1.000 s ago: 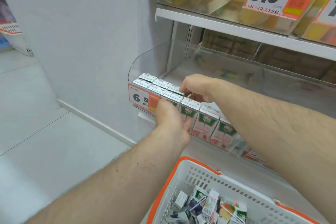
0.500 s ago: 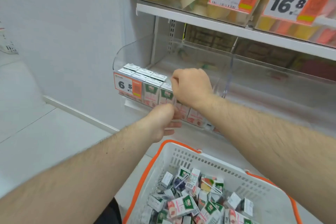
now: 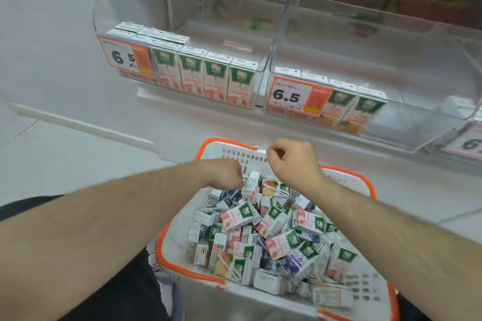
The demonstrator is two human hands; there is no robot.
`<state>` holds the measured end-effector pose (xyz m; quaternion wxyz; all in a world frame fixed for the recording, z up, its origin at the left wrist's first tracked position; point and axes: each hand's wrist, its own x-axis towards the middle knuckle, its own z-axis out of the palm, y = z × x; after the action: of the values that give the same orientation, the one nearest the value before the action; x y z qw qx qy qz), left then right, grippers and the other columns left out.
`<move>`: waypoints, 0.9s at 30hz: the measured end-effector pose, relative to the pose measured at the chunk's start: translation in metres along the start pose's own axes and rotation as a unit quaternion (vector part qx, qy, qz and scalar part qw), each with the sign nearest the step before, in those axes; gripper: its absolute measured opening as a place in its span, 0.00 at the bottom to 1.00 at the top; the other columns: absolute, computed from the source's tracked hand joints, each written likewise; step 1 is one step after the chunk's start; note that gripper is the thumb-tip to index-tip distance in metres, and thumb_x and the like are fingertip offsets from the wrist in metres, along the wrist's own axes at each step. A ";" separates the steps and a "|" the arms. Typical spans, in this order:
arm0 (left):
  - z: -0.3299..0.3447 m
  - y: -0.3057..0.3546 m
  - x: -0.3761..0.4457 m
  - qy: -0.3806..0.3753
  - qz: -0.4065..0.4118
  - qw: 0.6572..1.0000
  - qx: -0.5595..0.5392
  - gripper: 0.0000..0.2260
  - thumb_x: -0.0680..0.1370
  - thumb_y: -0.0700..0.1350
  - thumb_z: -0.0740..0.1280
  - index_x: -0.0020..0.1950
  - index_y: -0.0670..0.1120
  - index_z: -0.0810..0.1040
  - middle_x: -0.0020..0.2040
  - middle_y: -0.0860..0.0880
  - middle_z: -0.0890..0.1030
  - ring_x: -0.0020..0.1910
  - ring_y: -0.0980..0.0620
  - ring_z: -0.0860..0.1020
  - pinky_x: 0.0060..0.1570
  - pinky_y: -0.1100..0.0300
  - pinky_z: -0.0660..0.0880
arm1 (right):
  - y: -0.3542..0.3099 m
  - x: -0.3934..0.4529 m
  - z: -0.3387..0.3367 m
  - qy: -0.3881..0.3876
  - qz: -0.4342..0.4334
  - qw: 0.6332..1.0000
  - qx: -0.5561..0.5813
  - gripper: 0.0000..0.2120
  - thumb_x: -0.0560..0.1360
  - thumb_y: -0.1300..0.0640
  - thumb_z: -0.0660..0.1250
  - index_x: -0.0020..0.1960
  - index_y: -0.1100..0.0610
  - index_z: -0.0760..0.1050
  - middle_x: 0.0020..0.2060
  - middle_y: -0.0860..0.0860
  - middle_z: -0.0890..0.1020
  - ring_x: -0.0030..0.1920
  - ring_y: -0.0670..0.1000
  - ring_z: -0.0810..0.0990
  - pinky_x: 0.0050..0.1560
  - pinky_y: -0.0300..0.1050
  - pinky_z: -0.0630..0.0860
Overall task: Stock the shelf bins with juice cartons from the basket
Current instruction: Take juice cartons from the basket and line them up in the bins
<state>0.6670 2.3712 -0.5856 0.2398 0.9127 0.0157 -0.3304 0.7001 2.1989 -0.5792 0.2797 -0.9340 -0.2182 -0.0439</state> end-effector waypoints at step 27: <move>0.121 -0.016 0.096 0.000 -0.051 0.964 -0.262 0.13 0.76 0.45 0.72 0.58 0.44 0.75 0.50 0.44 0.81 0.39 0.50 0.79 0.37 0.59 0.75 | 0.098 -0.092 0.020 -0.413 0.244 0.874 -0.076 0.39 0.68 0.49 0.79 0.71 0.56 0.62 0.65 0.55 0.74 0.59 0.55 0.75 0.56 0.47 0.75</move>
<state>0.6669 2.3184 -0.7317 0.4529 0.8162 0.1486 -0.3264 0.6589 2.1011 -0.6645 0.0940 -0.9092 -0.0745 0.3987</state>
